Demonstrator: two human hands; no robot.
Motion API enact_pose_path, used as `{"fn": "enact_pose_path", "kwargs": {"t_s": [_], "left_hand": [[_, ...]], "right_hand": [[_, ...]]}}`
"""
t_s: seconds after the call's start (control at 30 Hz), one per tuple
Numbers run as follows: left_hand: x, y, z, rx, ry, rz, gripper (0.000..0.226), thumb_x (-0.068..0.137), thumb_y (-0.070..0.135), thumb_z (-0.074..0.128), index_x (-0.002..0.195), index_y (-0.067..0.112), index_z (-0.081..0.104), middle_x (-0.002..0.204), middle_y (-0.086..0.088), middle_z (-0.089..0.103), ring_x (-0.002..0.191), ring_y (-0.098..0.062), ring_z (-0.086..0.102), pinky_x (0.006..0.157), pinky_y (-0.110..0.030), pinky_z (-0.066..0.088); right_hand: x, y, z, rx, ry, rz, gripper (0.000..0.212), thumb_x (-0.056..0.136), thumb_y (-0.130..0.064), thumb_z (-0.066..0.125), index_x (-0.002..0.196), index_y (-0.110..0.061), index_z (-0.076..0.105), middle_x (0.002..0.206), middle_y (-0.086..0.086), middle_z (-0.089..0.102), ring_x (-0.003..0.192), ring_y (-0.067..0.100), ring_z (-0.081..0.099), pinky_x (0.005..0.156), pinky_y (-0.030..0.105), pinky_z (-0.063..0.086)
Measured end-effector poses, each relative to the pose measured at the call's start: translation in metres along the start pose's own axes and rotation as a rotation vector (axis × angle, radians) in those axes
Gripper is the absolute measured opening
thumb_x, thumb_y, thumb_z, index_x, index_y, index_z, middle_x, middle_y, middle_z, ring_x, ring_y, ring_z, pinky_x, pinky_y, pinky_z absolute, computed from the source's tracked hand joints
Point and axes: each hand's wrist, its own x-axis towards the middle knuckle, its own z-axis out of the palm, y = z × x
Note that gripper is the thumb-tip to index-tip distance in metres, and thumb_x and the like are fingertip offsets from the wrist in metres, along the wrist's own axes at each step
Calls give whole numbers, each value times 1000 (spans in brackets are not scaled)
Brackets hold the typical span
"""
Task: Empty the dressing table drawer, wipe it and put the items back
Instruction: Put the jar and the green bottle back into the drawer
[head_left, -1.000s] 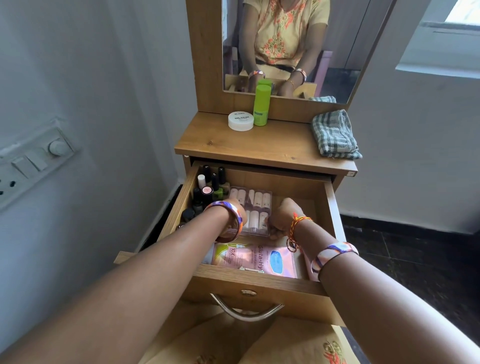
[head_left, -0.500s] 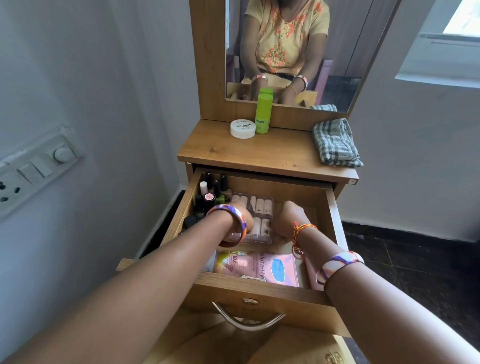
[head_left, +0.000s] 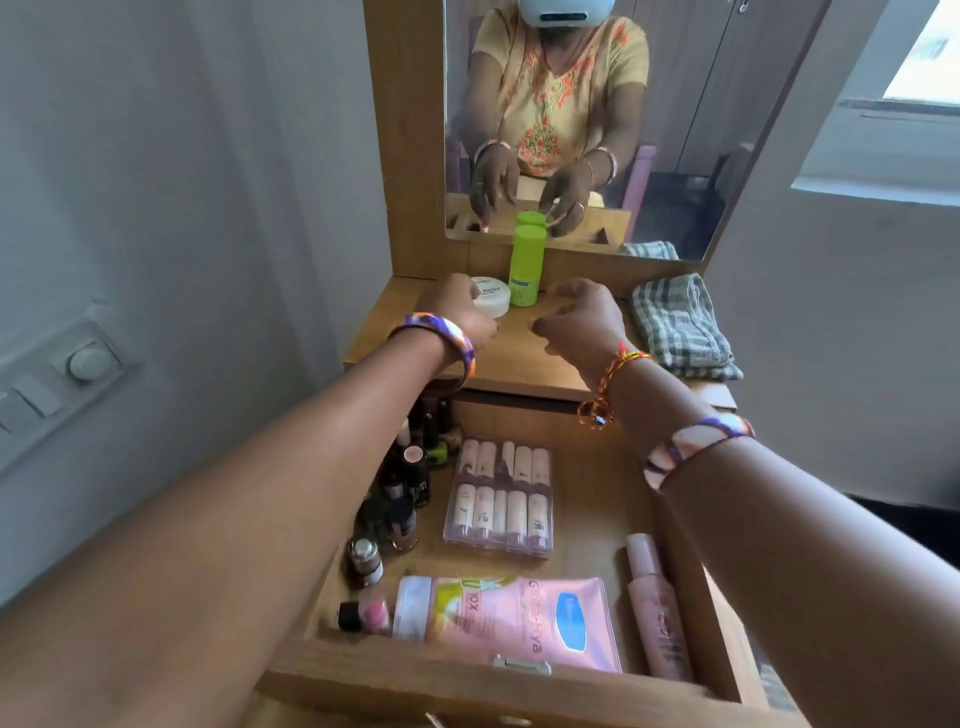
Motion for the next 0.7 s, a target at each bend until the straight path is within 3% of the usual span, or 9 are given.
{"fn": "enact_pose_path", "kwargs": {"t_s": [0.1,0.2,0.4,0.7], "left_hand": [[19,4,1,160,56,35,53,83,21,67,129,3,46,132,-16,53,122,-31,51,97,-35,42],[37,7,6,284,64,21,62,79,30,73,127,0,47,130,-18,53,121,-32,50,94,-36,43],[66,5,16,215,-4,-36,75,73,30,78,130,-1,40,131,-17,52,120,-32,51,93,-34,43],[71,-5,23,216,37,-16,63,81,37,70,126,0,46,129,-19,53,118,-33,52,92,-35,43]], "right_hand": [[20,0,6,-10,67,-50,63,78,-1,63,136,-20,44,116,9,60,111,23,57,89,27,49],[34,-2,13,6,90,-80,67,78,-9,68,139,-17,40,130,10,55,122,24,50,102,33,44],[55,3,32,78,87,-78,55,78,-26,72,127,-12,52,124,9,62,115,24,57,92,28,44],[63,8,30,33,53,-112,52,85,-21,66,132,-13,47,131,11,57,123,28,51,95,28,40]]}}
